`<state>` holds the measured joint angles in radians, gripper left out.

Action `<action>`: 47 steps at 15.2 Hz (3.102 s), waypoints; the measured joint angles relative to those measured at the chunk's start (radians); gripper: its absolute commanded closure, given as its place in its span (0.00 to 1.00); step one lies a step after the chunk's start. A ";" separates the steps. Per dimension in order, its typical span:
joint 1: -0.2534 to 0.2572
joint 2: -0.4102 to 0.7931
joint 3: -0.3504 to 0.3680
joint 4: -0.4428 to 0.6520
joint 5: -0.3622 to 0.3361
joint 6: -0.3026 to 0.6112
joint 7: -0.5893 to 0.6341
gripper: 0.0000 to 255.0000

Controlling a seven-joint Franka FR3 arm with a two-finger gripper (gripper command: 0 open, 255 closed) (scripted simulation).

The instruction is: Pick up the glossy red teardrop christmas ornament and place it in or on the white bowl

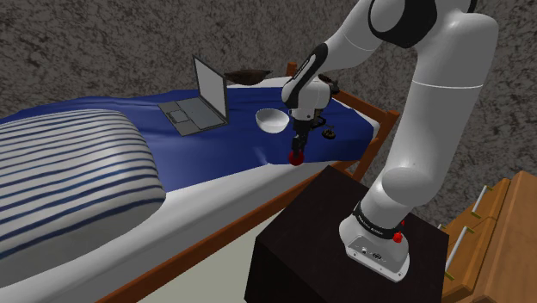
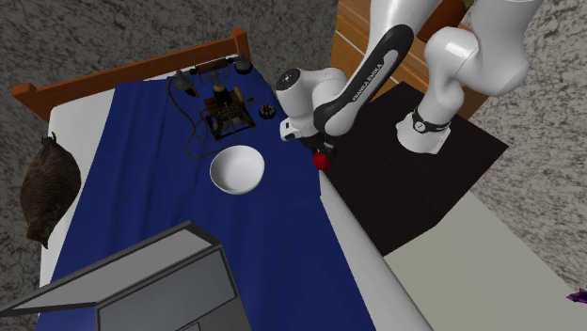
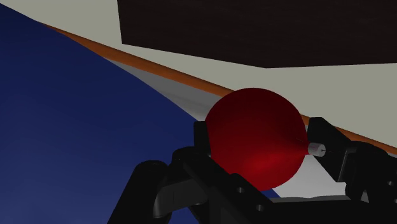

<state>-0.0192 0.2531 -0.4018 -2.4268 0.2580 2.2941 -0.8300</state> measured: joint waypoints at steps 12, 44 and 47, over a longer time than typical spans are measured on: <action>0.016 -0.140 -0.030 -0.001 -0.091 -0.118 0.073 1.00; -0.104 0.280 -0.020 0.867 0.012 -0.608 0.024 1.00; -0.157 0.417 -0.002 1.102 0.042 -0.708 0.031 1.00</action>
<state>-0.1763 0.6701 -0.4040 -1.3243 0.3002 1.5861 -0.7993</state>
